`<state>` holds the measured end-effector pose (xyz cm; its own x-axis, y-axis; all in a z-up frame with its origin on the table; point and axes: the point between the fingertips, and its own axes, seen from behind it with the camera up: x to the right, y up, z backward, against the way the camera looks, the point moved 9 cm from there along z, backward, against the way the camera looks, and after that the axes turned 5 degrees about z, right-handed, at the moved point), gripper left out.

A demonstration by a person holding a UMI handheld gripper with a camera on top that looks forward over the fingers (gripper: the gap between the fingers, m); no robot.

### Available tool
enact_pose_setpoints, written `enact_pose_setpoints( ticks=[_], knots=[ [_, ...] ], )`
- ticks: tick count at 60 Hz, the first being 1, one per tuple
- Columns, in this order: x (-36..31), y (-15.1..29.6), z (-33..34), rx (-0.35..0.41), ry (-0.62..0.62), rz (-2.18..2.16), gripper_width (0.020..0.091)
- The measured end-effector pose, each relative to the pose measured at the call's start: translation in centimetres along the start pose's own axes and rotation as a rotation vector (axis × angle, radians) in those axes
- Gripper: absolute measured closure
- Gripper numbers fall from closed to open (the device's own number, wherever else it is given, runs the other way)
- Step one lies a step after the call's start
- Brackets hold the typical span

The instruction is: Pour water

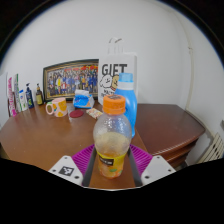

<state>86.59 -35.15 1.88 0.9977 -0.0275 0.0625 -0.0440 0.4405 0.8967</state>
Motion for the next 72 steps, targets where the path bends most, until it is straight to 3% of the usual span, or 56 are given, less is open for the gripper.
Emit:
enact_pose_setpoints(
  ticks=[4,7,16,18,19,20,31,39,54,72],
  knots=[
    [-0.8,0.0,-0.7,0.006,0.007,-0.002,0.0615],
    [-1.0,0.1,-0.9,0.015,0.016,-0.003,0.0639],
    [-0.7,0.1,-1.0,0.021,0.021,0.011,0.0814],
    [-0.7,0.1,-1.0,0.017,0.019,0.007,0.0817],
    [-0.8,0.2,-1.0,0.016,0.019,0.008,0.0768],
    [-0.7,0.2,-1.1,0.016,0.016,0.013,0.0855],
    [-0.9,1.3,-1.0,0.012,-0.020,0.015,0.0855],
    [-1.5,4.8,-1.2,0.040,-0.047,0.073,0.0856],
    [-5.3,15.1,-5.3,0.089,-0.173,0.292,0.0857],
    [-13.3,25.9,-16.8,0.036,-0.402,0.908,0.0858]
  ],
)
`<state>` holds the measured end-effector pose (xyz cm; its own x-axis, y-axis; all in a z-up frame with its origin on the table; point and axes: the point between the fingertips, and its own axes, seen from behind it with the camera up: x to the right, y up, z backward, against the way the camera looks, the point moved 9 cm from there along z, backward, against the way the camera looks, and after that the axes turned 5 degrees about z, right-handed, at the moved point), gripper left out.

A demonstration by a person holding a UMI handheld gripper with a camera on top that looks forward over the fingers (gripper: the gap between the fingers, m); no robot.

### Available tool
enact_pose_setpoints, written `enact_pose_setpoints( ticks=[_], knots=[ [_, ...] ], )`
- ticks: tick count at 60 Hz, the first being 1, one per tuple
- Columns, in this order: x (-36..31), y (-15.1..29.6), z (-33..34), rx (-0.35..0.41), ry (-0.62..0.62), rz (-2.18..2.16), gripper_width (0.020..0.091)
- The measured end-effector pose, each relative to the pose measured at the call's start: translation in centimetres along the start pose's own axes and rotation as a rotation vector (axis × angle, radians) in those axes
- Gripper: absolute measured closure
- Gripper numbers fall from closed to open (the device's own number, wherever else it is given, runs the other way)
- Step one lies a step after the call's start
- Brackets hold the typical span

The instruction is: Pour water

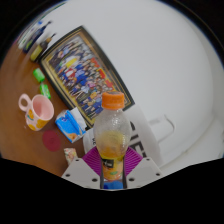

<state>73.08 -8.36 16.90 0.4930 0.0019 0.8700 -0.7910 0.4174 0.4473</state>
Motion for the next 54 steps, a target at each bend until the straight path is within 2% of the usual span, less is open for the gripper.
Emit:
enact_pose_setpoints(
  ticks=[9,16,27,42,50,54],
  knots=[
    [-3.7,3.9,-4.1,-0.007,-0.035,0.395,0.0857],
    [-6.3,5.2,-6.3,-0.010,-0.040,0.646,0.0856],
    [-8.4,6.3,-7.9,0.031,-0.097,0.953,0.0856],
    [-9.0,6.9,-8.6,0.088,-0.057,0.955,0.0857],
    [-8.2,6.8,-8.6,0.114,0.010,0.752,0.0854],
    [-7.5,6.6,-8.4,0.101,0.063,0.579,0.0855]
  ],
)
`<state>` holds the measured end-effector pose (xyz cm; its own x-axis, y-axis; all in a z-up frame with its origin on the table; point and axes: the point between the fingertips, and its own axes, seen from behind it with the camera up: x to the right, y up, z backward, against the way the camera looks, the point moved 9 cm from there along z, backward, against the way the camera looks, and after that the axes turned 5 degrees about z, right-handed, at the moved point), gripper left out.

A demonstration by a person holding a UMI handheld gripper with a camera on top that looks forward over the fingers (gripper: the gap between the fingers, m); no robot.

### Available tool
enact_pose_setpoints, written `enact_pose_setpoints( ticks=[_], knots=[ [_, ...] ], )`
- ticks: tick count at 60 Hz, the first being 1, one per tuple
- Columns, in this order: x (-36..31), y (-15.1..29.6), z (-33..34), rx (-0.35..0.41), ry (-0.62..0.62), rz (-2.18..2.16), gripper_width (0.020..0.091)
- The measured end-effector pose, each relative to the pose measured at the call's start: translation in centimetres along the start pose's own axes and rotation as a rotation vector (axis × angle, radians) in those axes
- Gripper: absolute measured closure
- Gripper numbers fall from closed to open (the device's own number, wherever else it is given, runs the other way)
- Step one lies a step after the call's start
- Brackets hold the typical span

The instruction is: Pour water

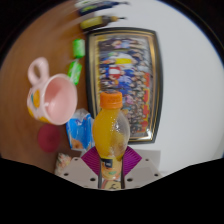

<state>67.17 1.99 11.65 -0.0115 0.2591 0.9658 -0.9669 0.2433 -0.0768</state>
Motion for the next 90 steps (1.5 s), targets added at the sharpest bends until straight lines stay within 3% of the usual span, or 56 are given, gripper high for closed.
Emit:
enact_pose_setpoints(
  ticks=[13,22,31,43,57,63,70,72,77,81,90],
  knots=[
    [2.0,-1.1,1.1,0.093,0.163,-0.793,0.0856],
    [-0.3,-1.7,0.0,0.118,0.310,-1.220,0.0857],
    [-4.0,-1.5,-1.2,0.159,0.355,-1.348,0.0856],
    [-7.6,-0.5,-2.1,0.160,0.438,-1.485,0.0854],
    [-8.2,-0.1,-2.1,0.186,0.402,-1.523,0.0836],
    [-8.3,-0.1,-1.9,0.175,0.400,-1.519,0.0771],
    [-8.3,0.2,-1.5,0.157,0.419,-1.475,0.0584],
    [-8.5,0.4,-1.4,0.142,0.431,-1.463,0.0568],
    [-8.8,0.0,-0.9,0.101,0.442,-1.444,0.0239],
    [-8.9,-0.7,-0.4,0.052,0.432,-1.429,0.0264],
    [-8.9,-2.1,2.8,-0.013,0.431,-1.408,0.0248]
  ],
)
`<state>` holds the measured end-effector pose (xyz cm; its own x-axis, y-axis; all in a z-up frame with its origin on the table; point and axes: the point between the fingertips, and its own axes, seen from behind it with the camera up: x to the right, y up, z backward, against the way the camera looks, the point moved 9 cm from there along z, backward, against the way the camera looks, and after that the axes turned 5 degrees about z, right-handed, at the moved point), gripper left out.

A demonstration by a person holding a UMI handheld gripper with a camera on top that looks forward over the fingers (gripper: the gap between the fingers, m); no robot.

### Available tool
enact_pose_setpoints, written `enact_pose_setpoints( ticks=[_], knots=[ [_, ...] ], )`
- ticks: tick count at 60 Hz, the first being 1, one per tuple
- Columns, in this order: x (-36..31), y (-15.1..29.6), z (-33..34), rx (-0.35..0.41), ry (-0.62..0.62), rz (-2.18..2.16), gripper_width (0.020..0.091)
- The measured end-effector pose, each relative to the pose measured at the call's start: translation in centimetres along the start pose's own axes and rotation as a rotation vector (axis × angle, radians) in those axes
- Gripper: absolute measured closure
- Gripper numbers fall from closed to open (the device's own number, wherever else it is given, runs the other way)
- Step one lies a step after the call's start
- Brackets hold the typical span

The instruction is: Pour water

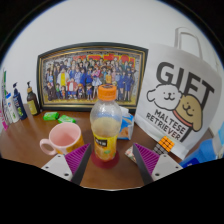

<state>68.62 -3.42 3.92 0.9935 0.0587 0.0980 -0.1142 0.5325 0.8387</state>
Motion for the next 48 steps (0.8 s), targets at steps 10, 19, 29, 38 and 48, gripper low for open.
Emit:
enact_pose_setpoints(
  ticks=[10,19,29,38,48],
  knots=[
    [-1.0,-1.0,6.7,-0.031,-0.056,0.017,0.0250],
    [-3.9,-2.0,15.3,-0.062,-0.081,-0.008,0.0251],
    [-8.0,-3.3,24.7,-0.082,-0.125,0.010,0.0251],
    [-11.5,-4.1,30.8,-0.082,-0.112,-0.037,0.0250],
    [-13.3,-3.8,33.8,-0.060,-0.124,-0.024,0.0250]
  ],
)
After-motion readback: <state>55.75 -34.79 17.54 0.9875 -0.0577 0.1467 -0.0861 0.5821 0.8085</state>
